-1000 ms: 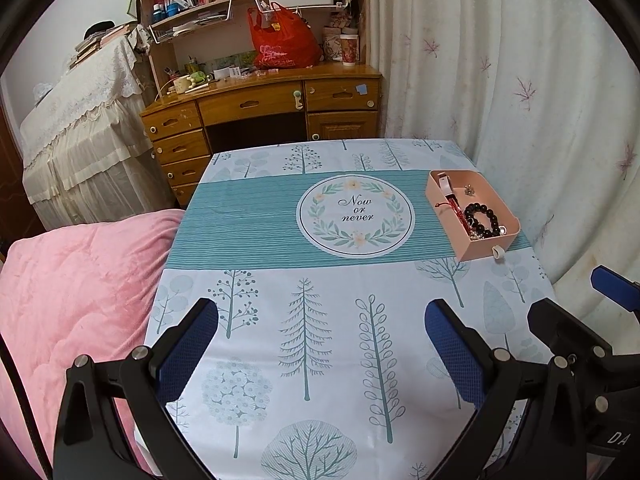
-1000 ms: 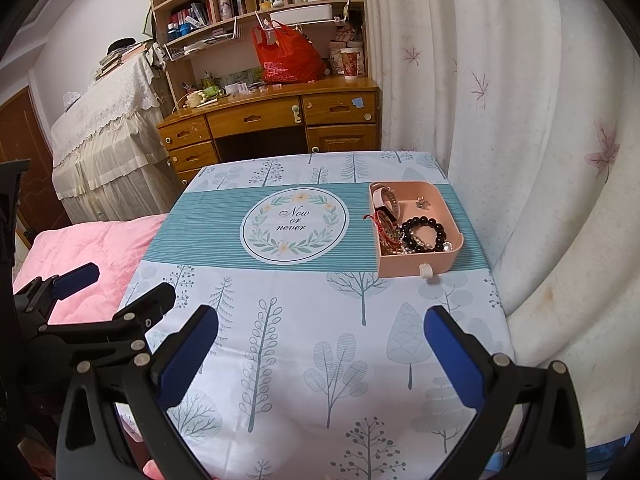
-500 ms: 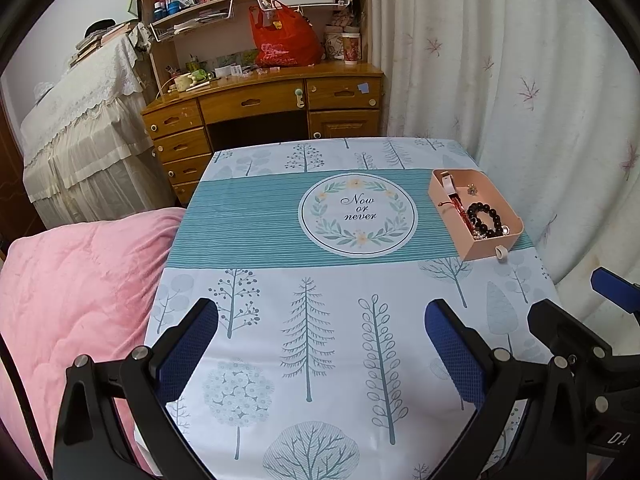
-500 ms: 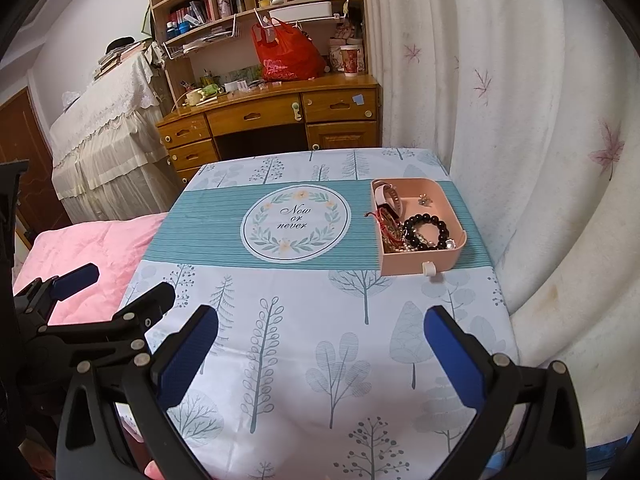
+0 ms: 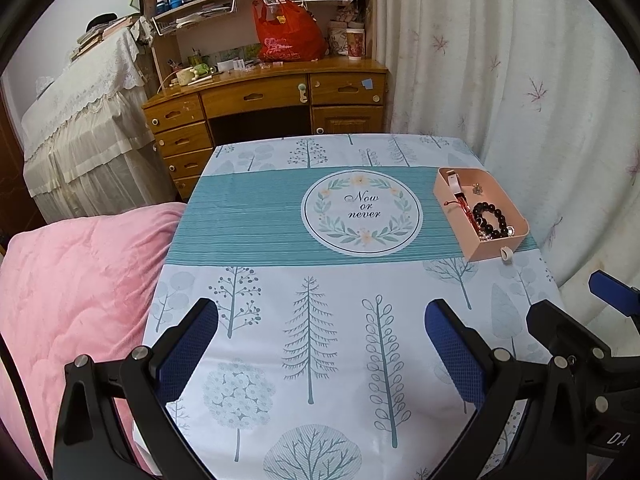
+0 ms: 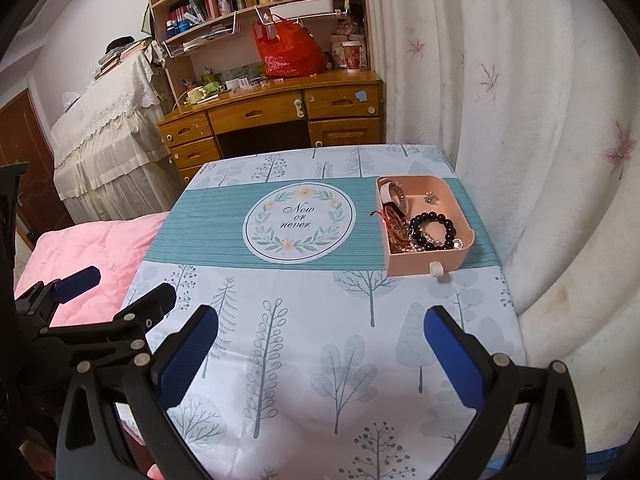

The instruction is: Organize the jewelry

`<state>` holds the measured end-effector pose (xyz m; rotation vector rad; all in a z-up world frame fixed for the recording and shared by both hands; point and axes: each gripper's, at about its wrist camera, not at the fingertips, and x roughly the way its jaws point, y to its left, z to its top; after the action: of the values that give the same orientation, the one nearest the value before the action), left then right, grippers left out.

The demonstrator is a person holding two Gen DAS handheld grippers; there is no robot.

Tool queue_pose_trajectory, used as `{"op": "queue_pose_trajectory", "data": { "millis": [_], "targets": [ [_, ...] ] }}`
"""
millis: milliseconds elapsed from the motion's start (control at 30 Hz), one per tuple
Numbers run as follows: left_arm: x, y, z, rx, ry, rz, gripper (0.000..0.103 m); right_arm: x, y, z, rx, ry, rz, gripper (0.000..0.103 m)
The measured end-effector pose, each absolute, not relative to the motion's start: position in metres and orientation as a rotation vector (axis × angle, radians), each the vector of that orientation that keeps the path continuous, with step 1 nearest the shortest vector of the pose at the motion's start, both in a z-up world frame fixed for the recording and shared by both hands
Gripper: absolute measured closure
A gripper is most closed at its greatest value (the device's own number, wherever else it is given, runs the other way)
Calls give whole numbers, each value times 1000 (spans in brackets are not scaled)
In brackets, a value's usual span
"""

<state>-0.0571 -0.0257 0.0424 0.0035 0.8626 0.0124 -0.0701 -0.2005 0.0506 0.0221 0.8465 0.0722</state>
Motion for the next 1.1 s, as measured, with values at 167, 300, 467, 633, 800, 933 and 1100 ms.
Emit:
{"op": "queue_pose_trajectory", "data": {
  "millis": [167,300,467,633,800,933,1100],
  "targets": [
    [-57,-26,42,1,859,14,1,-70,-201,51,21,844,72,0],
    [-55,-26,44,1,849,16,1,-69,-199,48,27,838,73,0],
    [-55,-26,44,-1,848,16,1,-67,-197,46,31,839,72,0],
    [-52,-26,44,-5,858,10,1,-66,-198,47,32,840,72,0],
    [-49,-27,44,5,863,-2,1,-65,-199,44,30,835,46,0],
    [-48,-27,41,7,867,-3,1,-66,-198,42,28,835,33,0],
    [-47,-26,37,8,878,2,1,-64,-197,39,21,856,30,0]
  ]
}}
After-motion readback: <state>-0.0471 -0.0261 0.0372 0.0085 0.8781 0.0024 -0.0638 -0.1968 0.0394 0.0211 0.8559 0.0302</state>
